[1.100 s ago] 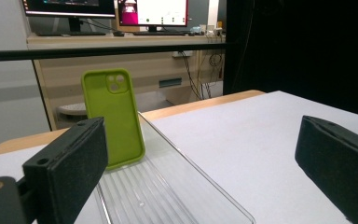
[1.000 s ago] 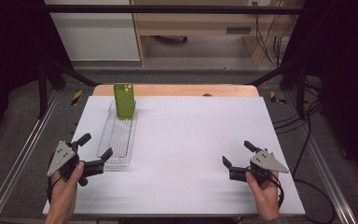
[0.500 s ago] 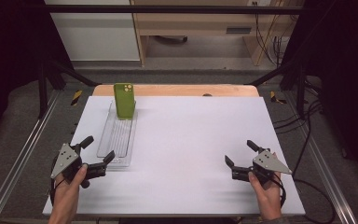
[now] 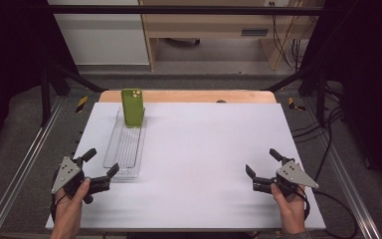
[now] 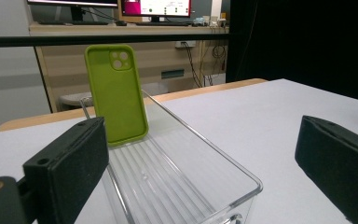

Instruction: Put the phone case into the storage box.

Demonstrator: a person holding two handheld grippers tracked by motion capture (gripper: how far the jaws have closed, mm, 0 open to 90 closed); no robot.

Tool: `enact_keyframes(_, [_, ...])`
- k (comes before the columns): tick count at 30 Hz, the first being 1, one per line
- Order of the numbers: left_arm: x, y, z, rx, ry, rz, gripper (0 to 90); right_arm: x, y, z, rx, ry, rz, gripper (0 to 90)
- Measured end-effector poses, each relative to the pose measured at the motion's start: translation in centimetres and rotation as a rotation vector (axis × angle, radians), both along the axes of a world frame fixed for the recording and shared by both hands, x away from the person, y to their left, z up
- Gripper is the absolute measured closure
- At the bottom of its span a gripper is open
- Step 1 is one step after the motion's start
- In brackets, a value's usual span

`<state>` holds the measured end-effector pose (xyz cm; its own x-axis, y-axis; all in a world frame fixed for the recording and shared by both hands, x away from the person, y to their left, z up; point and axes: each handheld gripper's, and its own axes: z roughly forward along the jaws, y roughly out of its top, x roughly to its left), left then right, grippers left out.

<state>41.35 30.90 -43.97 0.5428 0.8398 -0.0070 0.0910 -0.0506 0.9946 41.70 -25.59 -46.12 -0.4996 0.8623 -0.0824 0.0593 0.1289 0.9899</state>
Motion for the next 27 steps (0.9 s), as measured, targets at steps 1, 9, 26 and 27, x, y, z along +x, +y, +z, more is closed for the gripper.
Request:
enact_keyframes(1, [0.0,0.0,-0.1,0.001,-0.001,0.000,2.4,0.0,-0.1,0.0,0.001,-0.003,0.001,2.6])
enact_keyframes(9, [-0.3,0.3,-0.6,-0.010,-0.004,0.012,2.4,-0.1,-0.1,-0.1,0.012,-0.019,0.017,2.0])
enact_keyframes(26, [-0.6,0.1,-1.5,-0.015,-0.011,0.020,2.3,0.1,1.0,-0.6,0.010,-0.029,0.057,1.8])
enact_keyframes(27, [-0.7,0.1,-1.5,-0.015,-0.011,0.021,2.3,0.1,1.1,-0.7,0.008,-0.032,0.058,1.8])
